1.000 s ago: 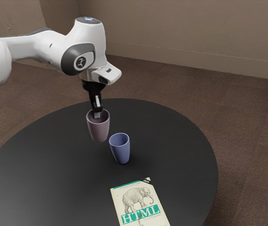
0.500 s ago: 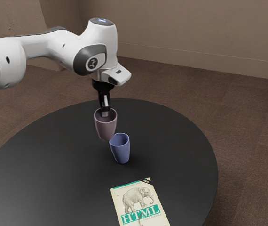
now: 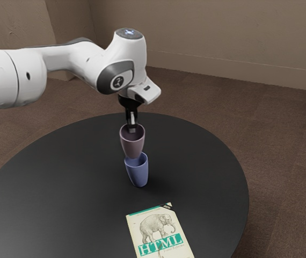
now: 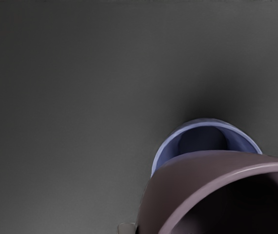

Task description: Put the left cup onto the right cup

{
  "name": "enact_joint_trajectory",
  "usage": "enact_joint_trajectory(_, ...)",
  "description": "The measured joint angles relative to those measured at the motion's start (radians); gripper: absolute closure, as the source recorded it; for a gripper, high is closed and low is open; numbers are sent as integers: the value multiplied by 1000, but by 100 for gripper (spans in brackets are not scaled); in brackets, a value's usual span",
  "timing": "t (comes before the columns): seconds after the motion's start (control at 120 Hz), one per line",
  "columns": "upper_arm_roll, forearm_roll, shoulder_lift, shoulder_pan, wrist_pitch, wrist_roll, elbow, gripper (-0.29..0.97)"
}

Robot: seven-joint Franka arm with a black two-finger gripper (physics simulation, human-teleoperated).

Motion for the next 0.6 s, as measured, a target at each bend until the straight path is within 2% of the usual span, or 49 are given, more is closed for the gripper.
enact_joint_trajectory(0.283,-1,-1,34,-9,32,21,19,79)
enact_joint_trajectory(0.6,0,-35,50,-8,44,27,6,79)
